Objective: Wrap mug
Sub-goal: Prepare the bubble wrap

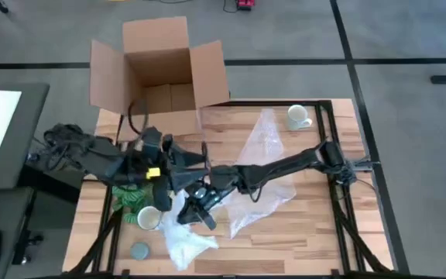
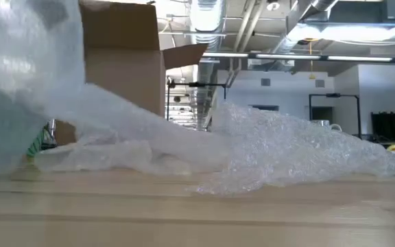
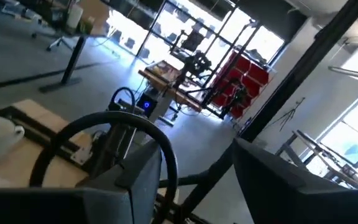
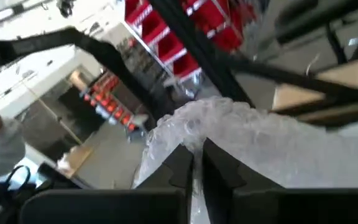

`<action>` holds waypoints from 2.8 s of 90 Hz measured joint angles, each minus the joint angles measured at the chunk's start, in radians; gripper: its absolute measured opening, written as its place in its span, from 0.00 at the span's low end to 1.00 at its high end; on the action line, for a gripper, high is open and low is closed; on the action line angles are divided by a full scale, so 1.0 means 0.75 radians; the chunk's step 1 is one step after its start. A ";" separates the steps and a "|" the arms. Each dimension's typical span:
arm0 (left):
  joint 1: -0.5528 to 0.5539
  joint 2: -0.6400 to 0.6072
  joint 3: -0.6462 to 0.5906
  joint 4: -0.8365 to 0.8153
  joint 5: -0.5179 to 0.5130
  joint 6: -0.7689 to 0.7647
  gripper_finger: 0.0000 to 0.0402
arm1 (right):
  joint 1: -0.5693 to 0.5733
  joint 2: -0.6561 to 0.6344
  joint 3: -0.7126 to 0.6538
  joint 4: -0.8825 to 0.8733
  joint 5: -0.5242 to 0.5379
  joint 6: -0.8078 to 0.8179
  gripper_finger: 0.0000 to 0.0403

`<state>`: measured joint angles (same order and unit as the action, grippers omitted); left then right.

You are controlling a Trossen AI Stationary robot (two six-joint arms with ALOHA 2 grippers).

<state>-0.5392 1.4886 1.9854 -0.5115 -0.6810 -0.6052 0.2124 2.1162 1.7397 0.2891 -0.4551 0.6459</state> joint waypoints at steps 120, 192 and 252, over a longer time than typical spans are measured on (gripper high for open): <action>0.297 0.620 0.001 -0.763 0.575 -0.851 0.44 | -0.173 -0.976 -1.380 -1.004 0.229 -0.353 0.27; 0.158 0.969 -0.071 -1.270 0.953 -0.794 0.33 | -0.035 -1.055 -1.646 -1.023 0.188 -0.124 0.27; 0.033 0.465 -0.071 -1.066 0.265 -1.275 0.33 | -0.056 -1.533 -1.425 -1.159 0.388 -0.276 0.27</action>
<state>-0.5143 1.8370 1.9325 -1.3108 -0.4826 -1.5611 0.1704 0.9661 0.6710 -0.5805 -0.1643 0.4386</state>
